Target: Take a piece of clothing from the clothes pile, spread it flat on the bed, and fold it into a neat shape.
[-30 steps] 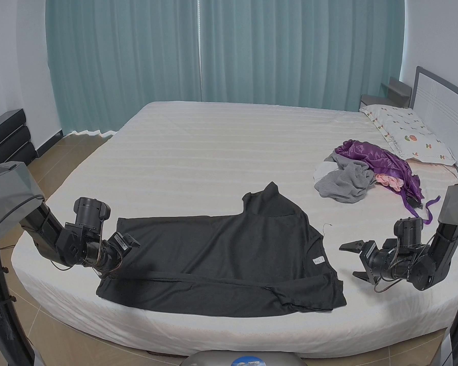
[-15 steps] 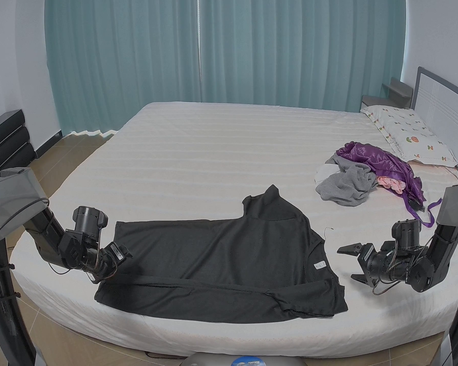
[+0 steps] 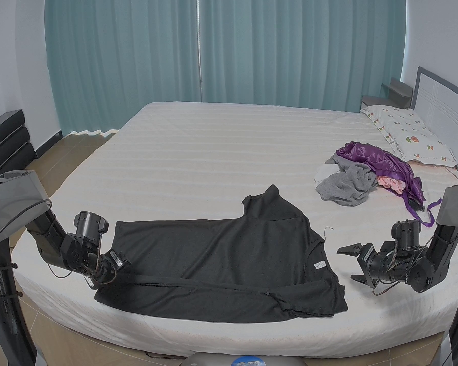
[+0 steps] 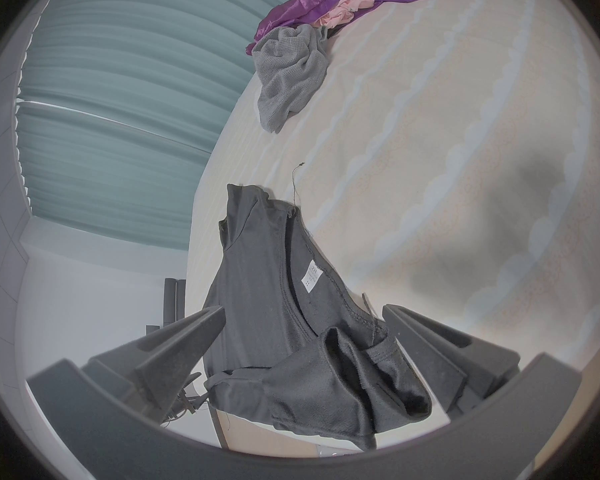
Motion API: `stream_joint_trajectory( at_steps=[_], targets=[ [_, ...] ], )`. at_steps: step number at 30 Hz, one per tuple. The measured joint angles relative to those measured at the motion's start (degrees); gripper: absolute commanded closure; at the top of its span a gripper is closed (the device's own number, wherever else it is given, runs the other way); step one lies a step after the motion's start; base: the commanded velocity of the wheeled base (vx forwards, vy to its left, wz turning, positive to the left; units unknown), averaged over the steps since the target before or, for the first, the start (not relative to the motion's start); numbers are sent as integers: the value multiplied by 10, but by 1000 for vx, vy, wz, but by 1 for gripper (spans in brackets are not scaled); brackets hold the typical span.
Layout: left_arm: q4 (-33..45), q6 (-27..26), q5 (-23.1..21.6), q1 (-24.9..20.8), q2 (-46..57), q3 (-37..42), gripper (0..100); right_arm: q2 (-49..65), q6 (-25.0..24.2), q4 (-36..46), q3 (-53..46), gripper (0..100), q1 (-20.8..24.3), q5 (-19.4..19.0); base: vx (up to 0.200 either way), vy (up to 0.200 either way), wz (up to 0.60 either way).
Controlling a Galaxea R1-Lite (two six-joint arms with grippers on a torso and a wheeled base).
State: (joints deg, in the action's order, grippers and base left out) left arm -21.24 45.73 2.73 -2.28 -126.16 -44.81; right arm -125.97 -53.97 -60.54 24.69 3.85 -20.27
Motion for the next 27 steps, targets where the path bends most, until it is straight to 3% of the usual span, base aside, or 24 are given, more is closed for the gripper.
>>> stream_joint_trajectory(
  at_steps=[13,27],
  targets=[
    [5,9,0,-3,-22,-46,0,0,0,0,0,0,0,0,0,0,0],
    [-3,100,1,27,-46,-128,0,-2,2,0,1,0,0,0,0,0,0]
  ],
)
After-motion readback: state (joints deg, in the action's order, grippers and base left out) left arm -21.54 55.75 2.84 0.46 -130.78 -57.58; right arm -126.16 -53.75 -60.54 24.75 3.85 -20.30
